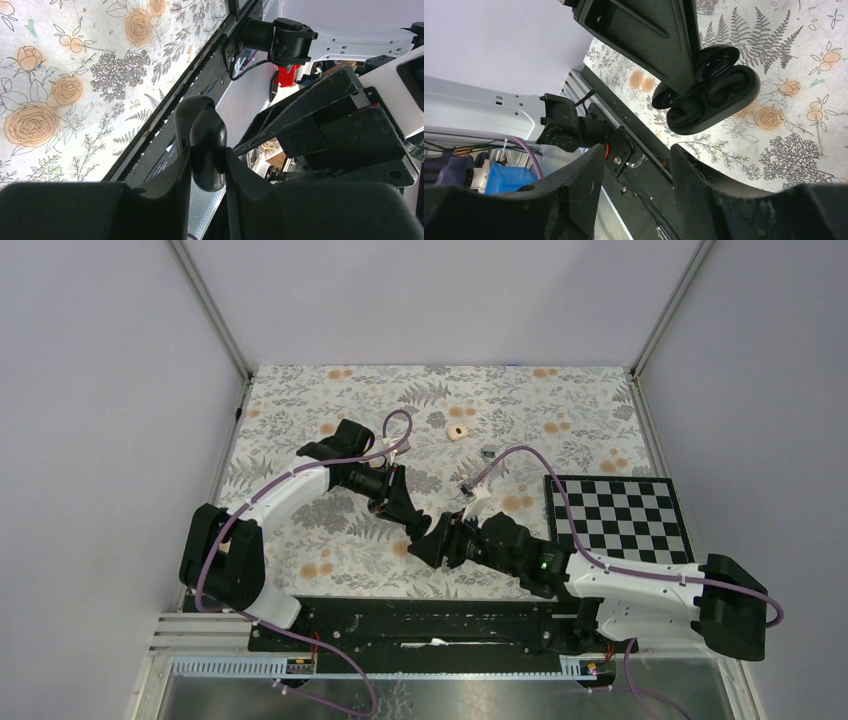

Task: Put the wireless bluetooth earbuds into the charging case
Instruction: Place the earbud in the charging case.

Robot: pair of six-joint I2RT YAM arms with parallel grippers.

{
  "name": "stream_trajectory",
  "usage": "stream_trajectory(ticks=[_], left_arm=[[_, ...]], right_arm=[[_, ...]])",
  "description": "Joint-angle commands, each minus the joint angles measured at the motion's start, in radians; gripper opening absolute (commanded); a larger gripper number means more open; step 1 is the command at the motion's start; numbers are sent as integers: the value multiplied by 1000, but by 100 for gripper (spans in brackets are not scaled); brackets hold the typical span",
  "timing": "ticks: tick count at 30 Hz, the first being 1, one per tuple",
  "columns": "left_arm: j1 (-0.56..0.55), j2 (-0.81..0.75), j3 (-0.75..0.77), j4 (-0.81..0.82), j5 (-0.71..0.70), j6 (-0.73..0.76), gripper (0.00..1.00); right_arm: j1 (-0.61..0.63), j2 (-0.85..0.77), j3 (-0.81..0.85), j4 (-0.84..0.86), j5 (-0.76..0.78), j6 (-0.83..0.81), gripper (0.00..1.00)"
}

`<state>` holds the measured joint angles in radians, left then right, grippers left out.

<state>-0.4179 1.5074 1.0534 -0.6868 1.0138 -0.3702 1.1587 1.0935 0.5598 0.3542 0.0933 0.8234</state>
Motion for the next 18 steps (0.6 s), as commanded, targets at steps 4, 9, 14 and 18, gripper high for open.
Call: stream_trajectory(ticks=[4,9,14,18], left_arm=[[-3,-28,7,13,21,9,0],[-3,-33,10,12,20,8,0],[-3,-37,-4,12,16,8,0],[-3,-42,-8,12,14,10,0]], right_arm=[[-4,31,40,66,11,3,58],[-4,23,29,86,28,3,58],[-5,9,32,79,49,-13,58],[-9,13,45,62,51,-32,59]])
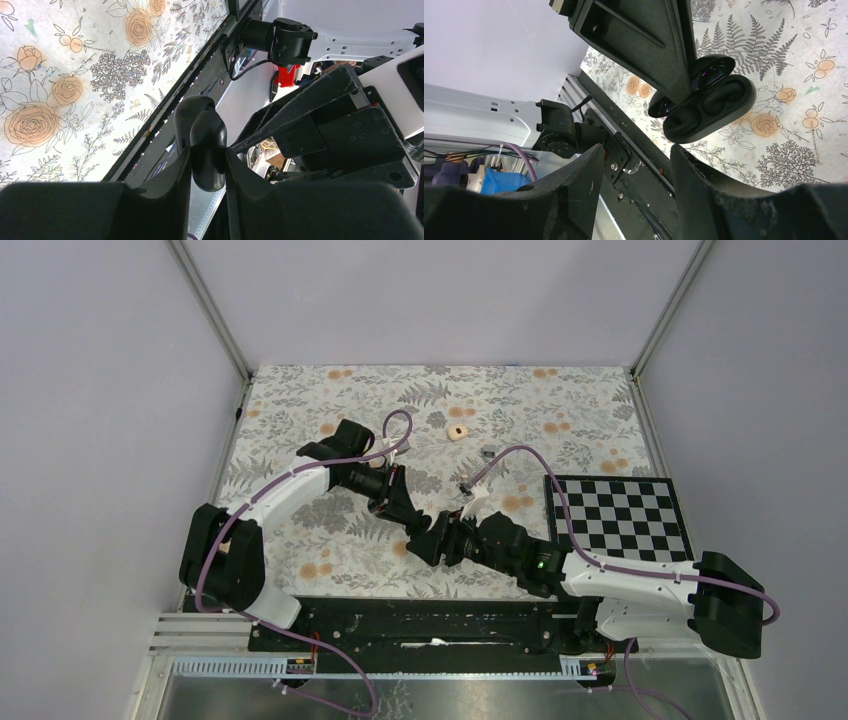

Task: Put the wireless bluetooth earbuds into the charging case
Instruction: Place the earbud in the charging case, then adjust the earbud with the charging case.

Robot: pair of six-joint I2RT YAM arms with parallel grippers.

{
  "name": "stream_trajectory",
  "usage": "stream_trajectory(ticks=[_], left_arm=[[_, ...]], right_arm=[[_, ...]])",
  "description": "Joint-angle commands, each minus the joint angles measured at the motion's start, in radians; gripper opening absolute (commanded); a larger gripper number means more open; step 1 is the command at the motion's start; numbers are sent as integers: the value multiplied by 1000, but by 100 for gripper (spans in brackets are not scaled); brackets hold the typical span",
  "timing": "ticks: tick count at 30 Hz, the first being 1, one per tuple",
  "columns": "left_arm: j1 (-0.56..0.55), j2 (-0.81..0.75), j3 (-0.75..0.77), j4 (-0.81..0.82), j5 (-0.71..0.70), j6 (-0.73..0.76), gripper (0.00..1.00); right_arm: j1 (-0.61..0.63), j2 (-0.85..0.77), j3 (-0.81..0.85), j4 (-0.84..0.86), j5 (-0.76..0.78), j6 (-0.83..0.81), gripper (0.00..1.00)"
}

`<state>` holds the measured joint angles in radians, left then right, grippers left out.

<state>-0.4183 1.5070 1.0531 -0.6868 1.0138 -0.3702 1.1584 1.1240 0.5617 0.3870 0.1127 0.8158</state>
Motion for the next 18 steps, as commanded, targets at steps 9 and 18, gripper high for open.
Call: stream_trajectory(ticks=[9,18], left_arm=[[-3,-36,4,12,18,8,0],[-3,-37,5,12,20,8,0]], right_arm=[[-15,-11,45,45,33,-36,59],[-17,0,60,39,28,-56,59]])
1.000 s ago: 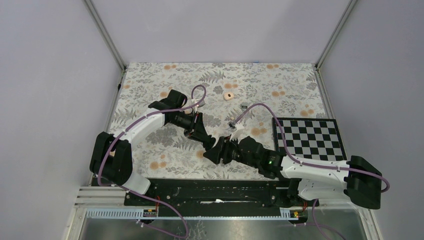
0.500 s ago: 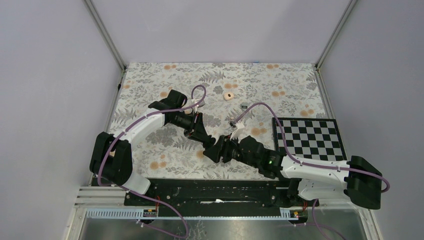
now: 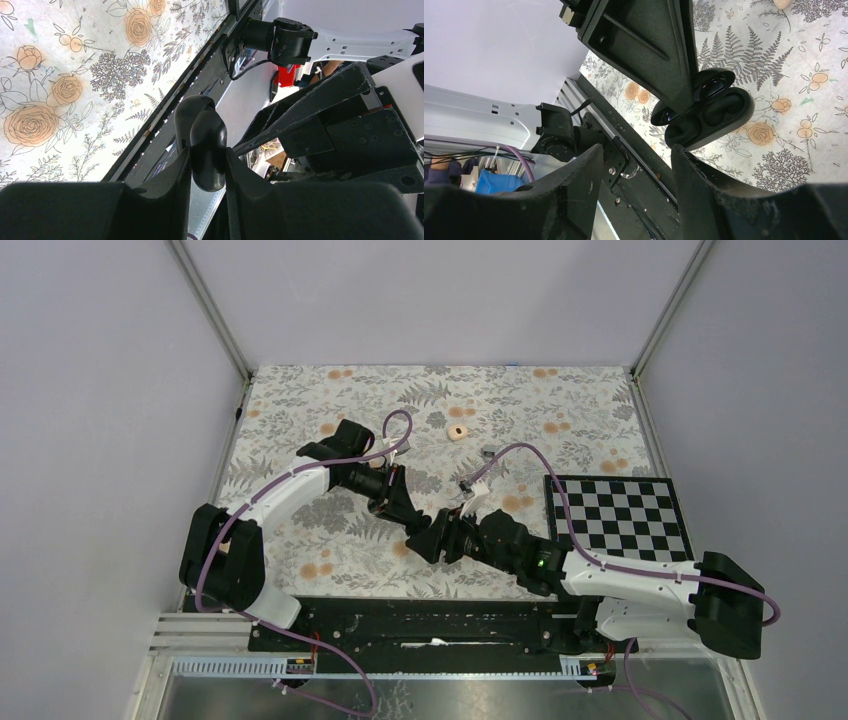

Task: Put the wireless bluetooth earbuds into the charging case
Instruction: Adjust the earbud with the charging case.

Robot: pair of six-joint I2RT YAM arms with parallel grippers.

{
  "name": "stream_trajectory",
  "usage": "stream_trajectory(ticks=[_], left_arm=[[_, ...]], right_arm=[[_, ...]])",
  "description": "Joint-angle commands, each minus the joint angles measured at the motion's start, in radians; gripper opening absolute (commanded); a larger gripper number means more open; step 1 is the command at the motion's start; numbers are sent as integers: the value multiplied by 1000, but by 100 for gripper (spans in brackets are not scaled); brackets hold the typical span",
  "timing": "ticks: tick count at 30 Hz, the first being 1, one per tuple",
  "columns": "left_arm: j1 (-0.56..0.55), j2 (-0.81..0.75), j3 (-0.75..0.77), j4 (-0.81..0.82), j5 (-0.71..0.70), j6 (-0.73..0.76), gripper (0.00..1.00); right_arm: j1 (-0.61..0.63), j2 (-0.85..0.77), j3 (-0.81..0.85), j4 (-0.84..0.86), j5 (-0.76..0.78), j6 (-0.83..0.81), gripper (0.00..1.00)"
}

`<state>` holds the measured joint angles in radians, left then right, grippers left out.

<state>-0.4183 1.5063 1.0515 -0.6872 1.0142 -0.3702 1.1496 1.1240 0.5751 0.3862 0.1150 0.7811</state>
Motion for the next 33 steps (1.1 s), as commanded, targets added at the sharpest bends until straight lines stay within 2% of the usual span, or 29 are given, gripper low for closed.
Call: stream_trajectory(ticks=[1,22,33], left_arm=[[-3,-37,3,12,19,9,0],[-4,-23,33,13,23,10,0],[-6,-21,22,12,20,8,0]], right_arm=[[-10,4,44,45,24,-22,59],[-19,21,63,45,12,-54,61],[-18,-7,16,86,8,-32,61]])
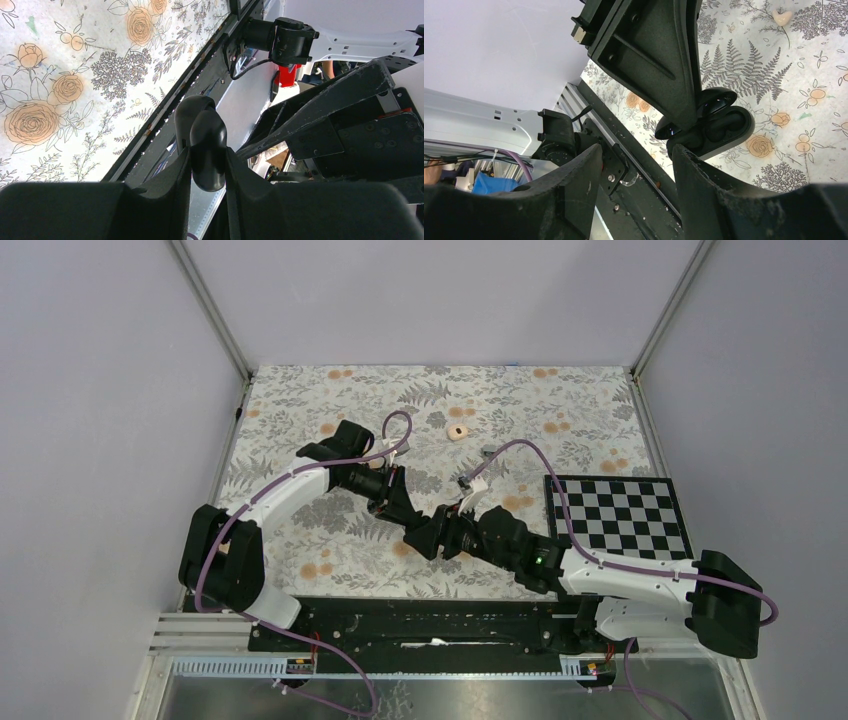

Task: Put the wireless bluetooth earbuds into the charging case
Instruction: Adjust the earbud with the charging case.

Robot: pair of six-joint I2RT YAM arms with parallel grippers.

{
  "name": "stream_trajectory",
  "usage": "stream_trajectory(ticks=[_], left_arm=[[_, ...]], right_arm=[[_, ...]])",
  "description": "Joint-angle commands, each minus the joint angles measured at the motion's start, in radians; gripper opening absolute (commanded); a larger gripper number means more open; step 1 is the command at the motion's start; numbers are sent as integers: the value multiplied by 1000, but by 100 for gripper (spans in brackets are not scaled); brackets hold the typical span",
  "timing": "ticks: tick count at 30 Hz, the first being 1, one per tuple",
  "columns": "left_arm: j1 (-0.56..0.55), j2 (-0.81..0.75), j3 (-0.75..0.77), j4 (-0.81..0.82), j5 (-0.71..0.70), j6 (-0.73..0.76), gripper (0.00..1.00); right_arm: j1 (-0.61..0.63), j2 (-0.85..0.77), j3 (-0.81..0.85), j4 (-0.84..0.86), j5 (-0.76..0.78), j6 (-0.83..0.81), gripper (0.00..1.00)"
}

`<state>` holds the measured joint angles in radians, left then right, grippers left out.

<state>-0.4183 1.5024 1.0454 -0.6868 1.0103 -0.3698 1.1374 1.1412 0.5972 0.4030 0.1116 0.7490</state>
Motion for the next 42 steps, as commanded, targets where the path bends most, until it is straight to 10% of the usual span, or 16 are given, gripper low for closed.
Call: stream_trajectory(ticks=[1,23,30,42], left_arm=[[-7,-18,29,13,23,8,0],[-8,-19,37,13,16,0,0],[-4,-27,41,12,-3,8,0],[17,-38,49,173,-57,-108,0]], right_arm=[[-7,-32,-16,73,17,2,61],[-19,-149,-8,-136,199,-60,66],[-280,-336,-98,-293,159,30,73],[-359,-71,110,-425,-45,-14,77]])
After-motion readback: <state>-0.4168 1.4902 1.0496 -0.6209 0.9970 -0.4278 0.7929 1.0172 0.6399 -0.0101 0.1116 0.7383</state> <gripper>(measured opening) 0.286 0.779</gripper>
